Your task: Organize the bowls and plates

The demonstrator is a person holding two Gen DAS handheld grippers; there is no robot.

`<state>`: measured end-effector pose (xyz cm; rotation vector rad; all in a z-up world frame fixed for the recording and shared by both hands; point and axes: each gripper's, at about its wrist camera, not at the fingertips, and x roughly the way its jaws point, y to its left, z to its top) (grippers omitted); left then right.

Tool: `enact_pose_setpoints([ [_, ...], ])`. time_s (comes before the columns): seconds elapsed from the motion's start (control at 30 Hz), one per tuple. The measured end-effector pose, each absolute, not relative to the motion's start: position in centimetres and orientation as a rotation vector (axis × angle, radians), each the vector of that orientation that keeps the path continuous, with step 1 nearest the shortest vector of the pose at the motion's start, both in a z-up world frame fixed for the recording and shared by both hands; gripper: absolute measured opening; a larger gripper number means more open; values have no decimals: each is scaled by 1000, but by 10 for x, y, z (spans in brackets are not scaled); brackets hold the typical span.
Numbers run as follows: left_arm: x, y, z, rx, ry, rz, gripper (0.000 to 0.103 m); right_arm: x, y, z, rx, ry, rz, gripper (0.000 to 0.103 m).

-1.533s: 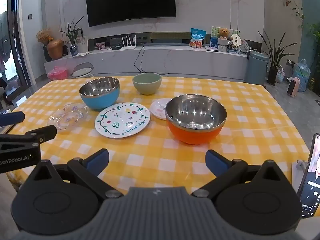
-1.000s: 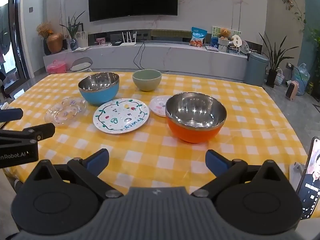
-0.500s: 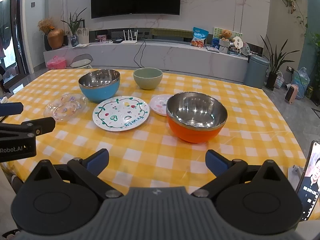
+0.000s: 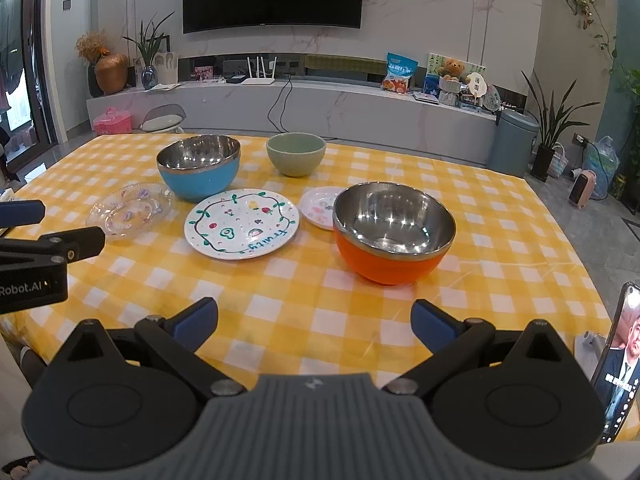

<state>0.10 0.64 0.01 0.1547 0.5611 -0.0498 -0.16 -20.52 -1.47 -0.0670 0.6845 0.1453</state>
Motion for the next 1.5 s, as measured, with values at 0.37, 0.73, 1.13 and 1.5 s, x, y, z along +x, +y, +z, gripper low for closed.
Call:
enact_pose_setpoints([
  [0.37, 1, 9, 0, 153, 560, -42, 91, -2, -206, -15, -72, 685, 144, 100],
  [0.73, 0, 9, 0, 153, 560, -41, 91, -3, -207, -15, -75, 686, 142, 100],
  [1.13, -1, 10, 0, 156, 562, -40, 91, -3, -207, -16, -78, 688, 142, 100],
  [1.5, -2, 10, -1, 155, 563, -40, 91, -3, -209, -16, -83, 689, 141, 100],
])
